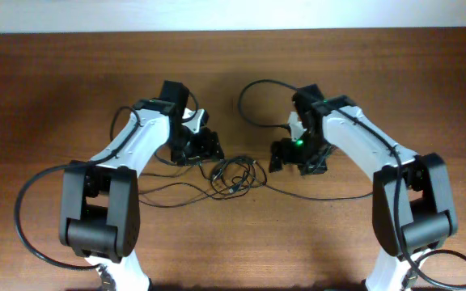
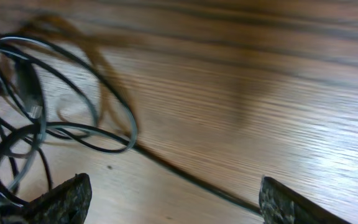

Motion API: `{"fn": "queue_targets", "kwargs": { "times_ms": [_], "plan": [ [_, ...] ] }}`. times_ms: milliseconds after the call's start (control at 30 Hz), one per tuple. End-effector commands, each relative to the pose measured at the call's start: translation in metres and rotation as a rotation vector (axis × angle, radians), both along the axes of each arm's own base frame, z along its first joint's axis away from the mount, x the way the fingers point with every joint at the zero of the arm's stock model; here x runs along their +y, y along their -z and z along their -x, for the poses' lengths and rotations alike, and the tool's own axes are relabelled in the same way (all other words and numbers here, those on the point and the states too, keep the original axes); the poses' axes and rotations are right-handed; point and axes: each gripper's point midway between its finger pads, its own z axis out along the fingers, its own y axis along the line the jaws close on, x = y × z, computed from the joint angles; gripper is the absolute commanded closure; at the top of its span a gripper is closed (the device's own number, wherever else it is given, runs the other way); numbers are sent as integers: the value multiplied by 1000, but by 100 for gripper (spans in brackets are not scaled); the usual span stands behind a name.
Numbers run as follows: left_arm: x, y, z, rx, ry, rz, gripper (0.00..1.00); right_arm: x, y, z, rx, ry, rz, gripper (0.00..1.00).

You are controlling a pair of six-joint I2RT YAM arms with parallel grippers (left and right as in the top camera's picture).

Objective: Untangle cables

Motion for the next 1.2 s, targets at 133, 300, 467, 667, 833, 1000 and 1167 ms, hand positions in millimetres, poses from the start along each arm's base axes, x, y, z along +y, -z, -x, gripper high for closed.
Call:
{"fn": "queue_targets", "kwargs": {
  "times_ms": [133,300,467,667,833,1000,1167],
  "plan": [
    [7,15,11,16,-58,-177,33,61,-3,-7,-93,35,-28,17],
    [11,38,23,22,-58,-179,34,73,20,0,-101,8,40,23],
    [19,52,27,8,-62,-217,82,54,48,10,-67,6,141,67],
    [78,58,26,24,-143,-419,100,27,63,12,-92,6,279,96],
    [93,40,15,90,-266,-128,99,27,63,11,-96,13,277,96],
    [75,-13,-7,50,-237,-62,83,27,64,11,-96,13,277,96],
    [30,-15,5,48,-127,-73,46,28,64,11,-98,12,275,96]
  ]
}}
